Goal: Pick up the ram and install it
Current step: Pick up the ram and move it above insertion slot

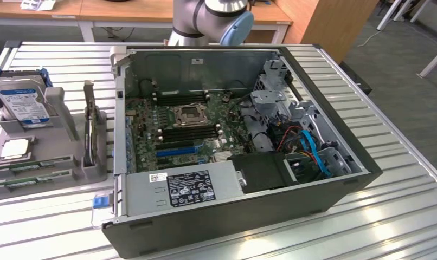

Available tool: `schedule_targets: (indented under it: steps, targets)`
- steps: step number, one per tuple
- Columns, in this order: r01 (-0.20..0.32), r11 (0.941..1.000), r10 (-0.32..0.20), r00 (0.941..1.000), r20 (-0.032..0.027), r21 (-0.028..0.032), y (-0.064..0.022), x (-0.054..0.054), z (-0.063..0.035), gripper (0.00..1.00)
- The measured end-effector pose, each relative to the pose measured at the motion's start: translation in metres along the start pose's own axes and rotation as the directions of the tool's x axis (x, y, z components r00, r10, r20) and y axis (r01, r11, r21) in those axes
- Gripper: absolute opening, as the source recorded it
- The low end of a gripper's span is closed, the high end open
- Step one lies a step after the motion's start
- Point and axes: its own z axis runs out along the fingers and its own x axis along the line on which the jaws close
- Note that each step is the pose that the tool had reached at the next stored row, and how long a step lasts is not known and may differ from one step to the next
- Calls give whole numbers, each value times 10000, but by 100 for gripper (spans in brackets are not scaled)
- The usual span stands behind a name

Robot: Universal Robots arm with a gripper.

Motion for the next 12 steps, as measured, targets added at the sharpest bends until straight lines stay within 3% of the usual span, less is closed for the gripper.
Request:
schedule_targets:
  steps: [12]
  targets:
    - [0, 10000, 0, 10000, 2, 1, -3, 2, 67, 29]
